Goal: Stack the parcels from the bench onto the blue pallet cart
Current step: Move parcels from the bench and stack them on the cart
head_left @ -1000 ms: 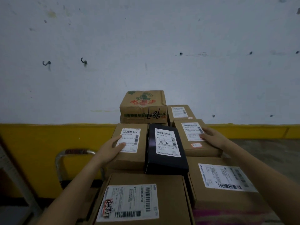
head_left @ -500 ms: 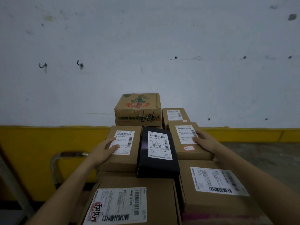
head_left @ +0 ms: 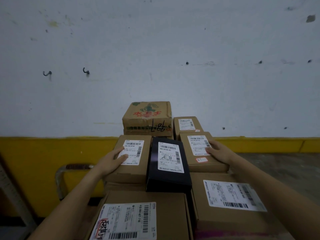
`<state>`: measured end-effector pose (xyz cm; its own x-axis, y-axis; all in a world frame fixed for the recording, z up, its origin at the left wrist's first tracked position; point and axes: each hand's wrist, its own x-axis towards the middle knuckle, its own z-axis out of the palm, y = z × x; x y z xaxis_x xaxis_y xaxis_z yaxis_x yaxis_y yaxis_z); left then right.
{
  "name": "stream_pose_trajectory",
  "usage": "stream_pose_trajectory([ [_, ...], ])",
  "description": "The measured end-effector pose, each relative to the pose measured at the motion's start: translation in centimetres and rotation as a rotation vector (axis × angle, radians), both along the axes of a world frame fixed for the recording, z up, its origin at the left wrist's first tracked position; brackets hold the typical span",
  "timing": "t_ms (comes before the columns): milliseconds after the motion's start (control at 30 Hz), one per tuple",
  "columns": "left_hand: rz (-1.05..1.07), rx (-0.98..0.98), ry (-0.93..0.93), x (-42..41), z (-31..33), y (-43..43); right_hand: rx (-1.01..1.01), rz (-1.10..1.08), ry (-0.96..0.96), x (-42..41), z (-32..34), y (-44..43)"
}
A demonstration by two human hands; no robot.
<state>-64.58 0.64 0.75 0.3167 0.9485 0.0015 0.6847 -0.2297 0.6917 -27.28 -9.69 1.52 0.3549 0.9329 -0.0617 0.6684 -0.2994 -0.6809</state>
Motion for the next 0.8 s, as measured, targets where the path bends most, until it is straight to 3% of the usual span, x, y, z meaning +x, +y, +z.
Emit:
stream_pose_trajectory([
  [100,-0.013,0.011,-0.045,-0.2,0.7,0.5,-0.038,-0.016,-0.069,0.8,0.4,0.5],
  [267,0.035,0.165,0.018,1.0,2.8,3.0,0.082,-0.041,-0.248,0.0,2.2,2.8],
  [600,0.089,0.280,0.170,7.4,4.7,10.9,0.230,0.208,-0.281,-6.5,3.2,13.3],
  [800,0.099,0.244,0.138,7.9,3.2,14.2,0.286,0.222,-0.300,-7.1,1.8,17.3],
])
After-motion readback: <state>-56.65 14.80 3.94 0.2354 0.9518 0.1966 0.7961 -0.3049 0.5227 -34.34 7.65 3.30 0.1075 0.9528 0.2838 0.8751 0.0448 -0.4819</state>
